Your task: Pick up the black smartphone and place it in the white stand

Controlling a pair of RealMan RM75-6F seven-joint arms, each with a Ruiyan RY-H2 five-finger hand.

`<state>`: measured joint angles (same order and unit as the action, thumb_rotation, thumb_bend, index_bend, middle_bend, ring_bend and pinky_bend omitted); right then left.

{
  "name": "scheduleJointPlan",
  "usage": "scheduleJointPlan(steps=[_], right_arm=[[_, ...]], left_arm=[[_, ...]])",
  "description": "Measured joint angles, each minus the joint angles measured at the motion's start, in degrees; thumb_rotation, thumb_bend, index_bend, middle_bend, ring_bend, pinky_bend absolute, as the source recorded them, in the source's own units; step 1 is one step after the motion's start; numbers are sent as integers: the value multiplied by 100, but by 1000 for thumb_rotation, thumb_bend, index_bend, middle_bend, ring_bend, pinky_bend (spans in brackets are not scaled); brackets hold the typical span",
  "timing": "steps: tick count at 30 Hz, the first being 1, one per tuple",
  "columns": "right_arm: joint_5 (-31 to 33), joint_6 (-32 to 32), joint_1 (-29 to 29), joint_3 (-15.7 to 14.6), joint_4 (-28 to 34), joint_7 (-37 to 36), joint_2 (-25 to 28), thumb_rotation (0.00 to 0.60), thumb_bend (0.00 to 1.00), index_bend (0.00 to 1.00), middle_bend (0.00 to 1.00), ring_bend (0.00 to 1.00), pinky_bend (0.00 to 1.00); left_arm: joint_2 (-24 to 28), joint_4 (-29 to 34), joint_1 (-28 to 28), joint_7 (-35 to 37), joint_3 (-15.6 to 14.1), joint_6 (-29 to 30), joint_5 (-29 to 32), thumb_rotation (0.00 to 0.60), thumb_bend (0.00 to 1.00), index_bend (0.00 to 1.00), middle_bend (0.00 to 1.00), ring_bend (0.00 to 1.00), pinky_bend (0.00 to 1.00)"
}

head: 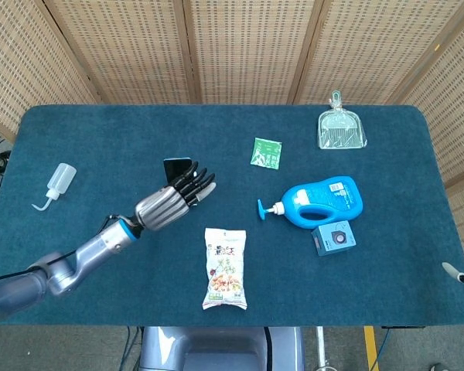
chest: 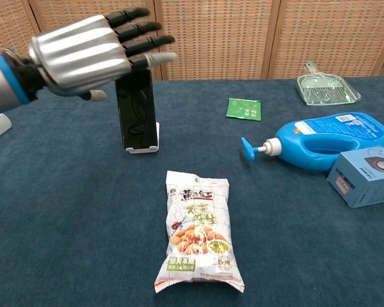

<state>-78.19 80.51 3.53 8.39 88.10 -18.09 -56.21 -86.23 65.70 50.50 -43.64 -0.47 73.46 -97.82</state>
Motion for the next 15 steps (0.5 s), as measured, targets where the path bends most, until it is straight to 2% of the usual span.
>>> scheduleJointPlan(steps=[3,6,10,15], right_arm=[[8,33,-15,-9,30,74,-15,600,53,0,0,0,0],[6,85,-39,-15,64,127,-18,600,53,0,0,0,0],[-19,153,-66,-20,121,172,-12,600,53,0,0,0,0],[-85,285,-112,-33,205,251,2,600,53,0,0,0,0]], left_arm=[[504,960,-429,444,47,438,224,600,0,0,0,0,0],[918,1665,-892,836,83,821,518,600,0,0,0,0,0],[1332,2095,-1557,1680,113,1275,989,600,0,0,0,0,0],[1611,2339,-2328,2911,70,1484,1660,600,0,0,0,0,0]])
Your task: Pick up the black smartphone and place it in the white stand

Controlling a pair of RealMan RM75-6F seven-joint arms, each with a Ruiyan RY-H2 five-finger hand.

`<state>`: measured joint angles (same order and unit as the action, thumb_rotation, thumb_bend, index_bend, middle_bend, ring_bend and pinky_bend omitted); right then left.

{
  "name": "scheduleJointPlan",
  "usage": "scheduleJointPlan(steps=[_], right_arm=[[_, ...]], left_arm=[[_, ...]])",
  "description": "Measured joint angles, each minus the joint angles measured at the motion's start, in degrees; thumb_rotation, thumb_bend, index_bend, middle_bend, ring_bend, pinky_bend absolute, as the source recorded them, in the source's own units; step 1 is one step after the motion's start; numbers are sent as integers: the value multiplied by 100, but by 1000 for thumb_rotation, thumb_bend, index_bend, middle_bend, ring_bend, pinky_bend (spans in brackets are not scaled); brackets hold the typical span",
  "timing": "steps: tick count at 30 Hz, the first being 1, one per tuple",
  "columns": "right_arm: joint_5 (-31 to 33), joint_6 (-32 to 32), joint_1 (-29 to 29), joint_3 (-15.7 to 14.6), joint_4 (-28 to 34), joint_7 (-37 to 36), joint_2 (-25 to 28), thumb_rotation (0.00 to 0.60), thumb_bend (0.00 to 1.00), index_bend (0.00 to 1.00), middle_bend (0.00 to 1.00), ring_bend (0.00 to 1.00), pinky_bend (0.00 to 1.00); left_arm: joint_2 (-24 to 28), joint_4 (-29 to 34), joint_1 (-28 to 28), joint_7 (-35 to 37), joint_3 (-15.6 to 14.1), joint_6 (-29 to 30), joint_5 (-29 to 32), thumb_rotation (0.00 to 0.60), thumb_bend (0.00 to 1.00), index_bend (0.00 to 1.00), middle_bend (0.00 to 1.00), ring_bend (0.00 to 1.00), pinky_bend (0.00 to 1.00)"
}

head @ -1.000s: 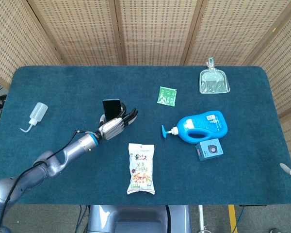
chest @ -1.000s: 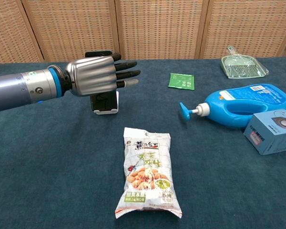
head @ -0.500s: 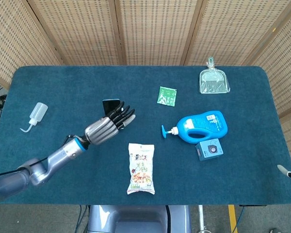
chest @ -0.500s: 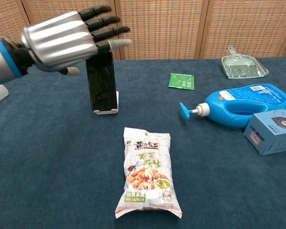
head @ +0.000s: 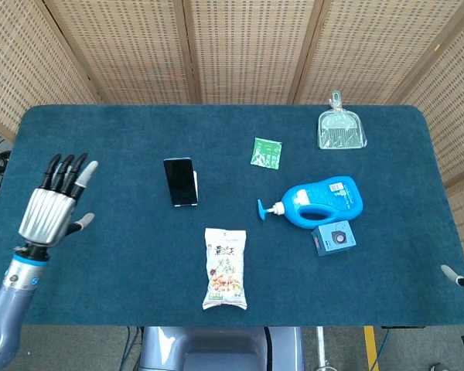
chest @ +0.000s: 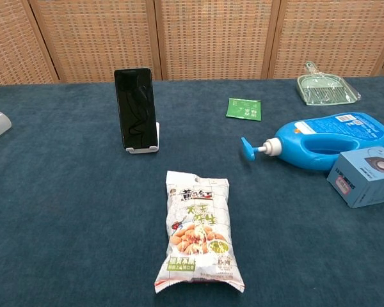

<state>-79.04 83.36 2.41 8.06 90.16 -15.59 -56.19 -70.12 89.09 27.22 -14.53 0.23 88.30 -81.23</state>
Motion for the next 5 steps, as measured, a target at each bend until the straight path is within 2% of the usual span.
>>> scheduleJointPlan(steps=[5], right_arm=[[-40,61,-26,-28,9,155,-37,600,51,0,0,0,0]], left_arm=[[240,121,-641,1046,-126,36,311,600,0,0,0,0,0]])
